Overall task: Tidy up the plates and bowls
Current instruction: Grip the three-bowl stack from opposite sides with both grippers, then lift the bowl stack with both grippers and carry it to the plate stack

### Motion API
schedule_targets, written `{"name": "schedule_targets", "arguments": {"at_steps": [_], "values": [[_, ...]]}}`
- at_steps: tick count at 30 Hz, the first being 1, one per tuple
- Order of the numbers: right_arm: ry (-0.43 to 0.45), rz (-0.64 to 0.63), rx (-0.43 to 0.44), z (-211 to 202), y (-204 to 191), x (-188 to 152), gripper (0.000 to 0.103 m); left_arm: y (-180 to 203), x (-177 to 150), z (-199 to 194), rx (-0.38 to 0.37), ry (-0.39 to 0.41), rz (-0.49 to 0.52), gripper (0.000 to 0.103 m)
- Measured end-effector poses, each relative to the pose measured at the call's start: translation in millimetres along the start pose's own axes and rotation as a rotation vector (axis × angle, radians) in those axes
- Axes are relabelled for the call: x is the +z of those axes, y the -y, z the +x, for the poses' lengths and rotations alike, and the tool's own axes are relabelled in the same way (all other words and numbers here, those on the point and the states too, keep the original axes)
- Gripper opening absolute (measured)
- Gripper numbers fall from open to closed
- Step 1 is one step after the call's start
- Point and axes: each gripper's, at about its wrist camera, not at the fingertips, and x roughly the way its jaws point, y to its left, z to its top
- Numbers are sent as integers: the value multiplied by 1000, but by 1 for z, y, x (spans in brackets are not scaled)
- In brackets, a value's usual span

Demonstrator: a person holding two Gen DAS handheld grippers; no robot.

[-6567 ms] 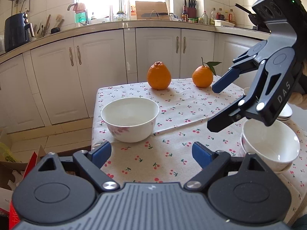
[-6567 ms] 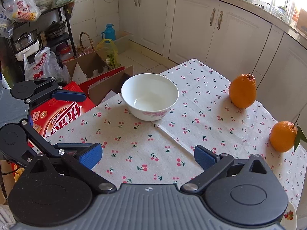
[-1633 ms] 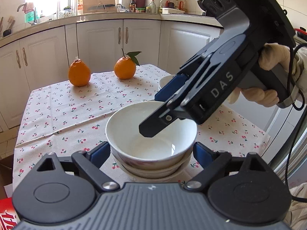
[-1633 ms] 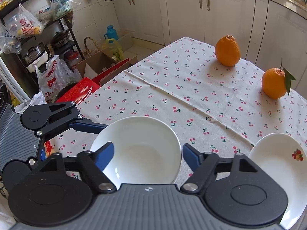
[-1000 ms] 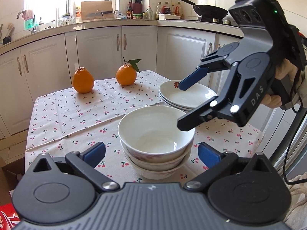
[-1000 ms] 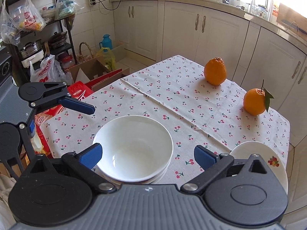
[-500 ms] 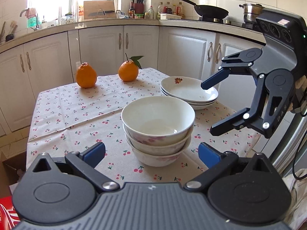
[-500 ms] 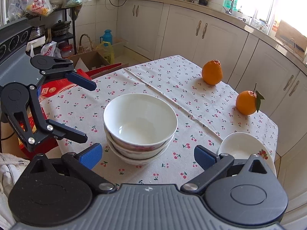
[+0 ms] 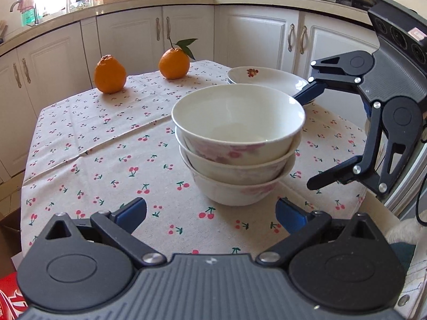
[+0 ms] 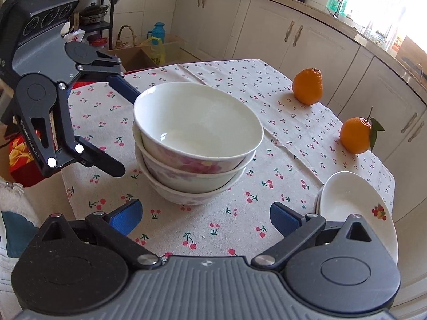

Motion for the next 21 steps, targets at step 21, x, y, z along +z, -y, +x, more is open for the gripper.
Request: {"name": "schedule_targets", "arguments": {"at_steps": [21], "values": [[-40,-136,229,38,25,17,95,-7,27,30,-246,-102,290,83]]}}
